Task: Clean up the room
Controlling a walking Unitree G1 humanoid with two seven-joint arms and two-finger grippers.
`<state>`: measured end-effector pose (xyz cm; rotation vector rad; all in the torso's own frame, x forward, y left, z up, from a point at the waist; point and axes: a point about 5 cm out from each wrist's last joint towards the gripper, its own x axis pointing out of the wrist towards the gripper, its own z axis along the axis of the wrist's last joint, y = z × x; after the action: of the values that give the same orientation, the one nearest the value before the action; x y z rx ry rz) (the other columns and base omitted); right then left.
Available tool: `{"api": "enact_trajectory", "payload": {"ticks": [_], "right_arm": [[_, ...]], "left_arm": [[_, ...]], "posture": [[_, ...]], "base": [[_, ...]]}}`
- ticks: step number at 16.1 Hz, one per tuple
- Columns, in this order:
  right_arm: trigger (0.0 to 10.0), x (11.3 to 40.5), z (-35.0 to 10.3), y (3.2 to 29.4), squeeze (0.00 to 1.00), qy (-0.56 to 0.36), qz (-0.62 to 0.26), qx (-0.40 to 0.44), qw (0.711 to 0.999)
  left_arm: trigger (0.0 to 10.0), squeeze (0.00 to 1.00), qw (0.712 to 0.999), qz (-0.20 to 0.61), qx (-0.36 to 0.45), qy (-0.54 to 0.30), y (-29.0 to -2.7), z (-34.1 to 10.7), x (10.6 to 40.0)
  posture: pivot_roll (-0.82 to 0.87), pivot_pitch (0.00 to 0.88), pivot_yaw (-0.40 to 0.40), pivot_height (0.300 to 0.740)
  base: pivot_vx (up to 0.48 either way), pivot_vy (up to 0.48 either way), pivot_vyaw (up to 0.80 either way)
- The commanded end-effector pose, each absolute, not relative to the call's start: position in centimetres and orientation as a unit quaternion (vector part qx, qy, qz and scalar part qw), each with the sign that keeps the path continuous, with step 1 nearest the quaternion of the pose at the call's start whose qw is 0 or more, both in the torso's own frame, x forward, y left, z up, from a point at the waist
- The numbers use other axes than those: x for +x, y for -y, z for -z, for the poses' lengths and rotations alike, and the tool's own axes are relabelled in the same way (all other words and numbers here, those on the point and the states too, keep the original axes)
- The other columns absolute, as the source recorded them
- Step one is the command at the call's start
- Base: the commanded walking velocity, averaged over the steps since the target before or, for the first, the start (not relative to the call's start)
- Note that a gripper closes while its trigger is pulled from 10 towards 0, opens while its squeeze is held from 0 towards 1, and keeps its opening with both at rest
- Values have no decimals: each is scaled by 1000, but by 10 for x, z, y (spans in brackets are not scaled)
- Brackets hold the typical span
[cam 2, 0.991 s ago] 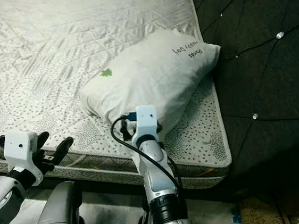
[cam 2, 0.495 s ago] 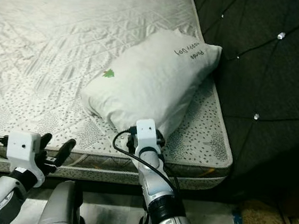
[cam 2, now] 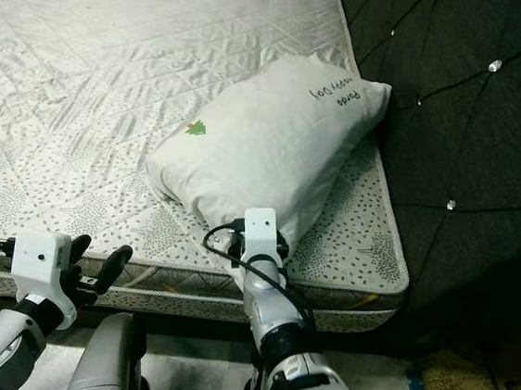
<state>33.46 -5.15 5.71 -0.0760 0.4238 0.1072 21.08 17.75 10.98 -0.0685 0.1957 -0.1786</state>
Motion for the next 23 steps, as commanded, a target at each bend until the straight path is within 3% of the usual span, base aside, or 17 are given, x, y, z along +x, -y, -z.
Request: {"api": "enact_trajectory", "payload": {"ticks": [1, 8, 17, 19, 23], "right_arm": [[0, 325, -86, -28, 0, -198, -134, 26, 971], [0, 329, -88, -24, 0, -180, -141, 67, 971], [0, 334, -84, -10, 0, -179, -154, 58, 970], [0, 347, -91, 7, 0, -168, -157, 42, 972], [0, 388, -127, 82, 0, -129, -105, 7, 986]], "left_arm": [[10000, 0, 990, 93, -29, -99, -175, -112, 210], [10000, 0, 990, 108, -39, -85, -172, -116, 210], [10000, 0, 989, 125, -36, -77, -169, -118, 213], [10000, 0, 989, 125, -24, -74, -171, -119, 214], [10000, 0, 990, 118, -23, -73, -175, -118, 217]], "posture": [[131, 145, -39, 576], [126, 158, -37, 576], [119, 154, -32, 576], [119, 154, -32, 576], [100, 152, -33, 576]], "base": [[0, 0, 0], [0, 0, 0], [0, 0, 0], [0, 0, 0], [0, 0, 0]]}}
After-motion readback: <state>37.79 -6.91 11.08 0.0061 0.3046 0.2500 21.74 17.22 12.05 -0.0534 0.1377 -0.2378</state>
